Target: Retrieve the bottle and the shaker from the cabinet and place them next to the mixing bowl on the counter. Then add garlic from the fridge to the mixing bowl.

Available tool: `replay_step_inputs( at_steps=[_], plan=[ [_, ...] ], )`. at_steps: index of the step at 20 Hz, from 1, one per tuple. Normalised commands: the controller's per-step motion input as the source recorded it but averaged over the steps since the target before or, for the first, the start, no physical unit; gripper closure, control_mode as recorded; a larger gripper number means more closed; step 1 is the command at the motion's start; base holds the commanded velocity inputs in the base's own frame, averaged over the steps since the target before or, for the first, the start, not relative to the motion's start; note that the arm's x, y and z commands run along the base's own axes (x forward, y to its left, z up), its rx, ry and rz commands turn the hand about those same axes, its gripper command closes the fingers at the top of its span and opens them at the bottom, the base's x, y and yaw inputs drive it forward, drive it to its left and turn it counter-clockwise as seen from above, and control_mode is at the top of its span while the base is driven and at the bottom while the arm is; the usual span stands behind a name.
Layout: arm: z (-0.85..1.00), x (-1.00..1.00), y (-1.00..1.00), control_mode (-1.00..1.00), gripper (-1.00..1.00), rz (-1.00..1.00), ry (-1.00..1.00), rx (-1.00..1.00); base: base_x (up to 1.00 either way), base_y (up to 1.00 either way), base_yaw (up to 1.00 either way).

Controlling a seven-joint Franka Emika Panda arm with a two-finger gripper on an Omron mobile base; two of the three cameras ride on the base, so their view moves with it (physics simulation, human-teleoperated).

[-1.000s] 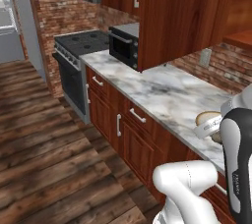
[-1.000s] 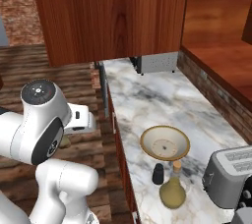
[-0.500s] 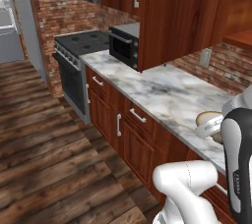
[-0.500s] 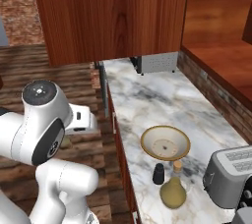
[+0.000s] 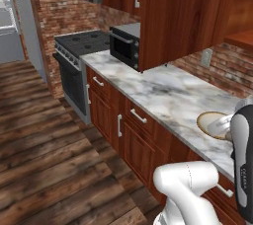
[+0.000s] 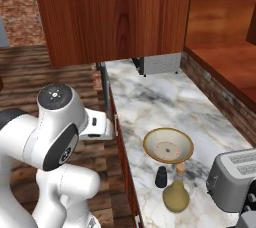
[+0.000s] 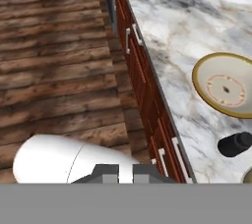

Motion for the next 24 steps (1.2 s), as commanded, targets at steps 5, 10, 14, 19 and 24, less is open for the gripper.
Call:
replay_step_inputs(
  at_steps=[5, 10, 14, 19, 24],
  plan=[
    [0.0, 0.31, -0.16, -1.0, 1.0, -0.08, 0.1, 0.0, 0.0, 0.0, 0.0],
    [0.0, 0.16, -0.38, -1.0, 1.0, -0.08, 0.05, 0.0, 0.0, 0.0, 0.0],
    [-0.03, 0.0, -0.51, -1.0, 1.0, -0.02, 0.0, 0.0, 0.0, 0.0, 0.0],
    [-0.03, 0.07, -0.38, -1.0, 1.0, 0.0, 0.0, 0.0, 0.0, 0.0, 0.0],
    [-0.06, 0.34, -0.22, -1.0, 1.0, 0.0, 0.0, 0.0, 0.0, 0.0, 0.0]
  ],
)
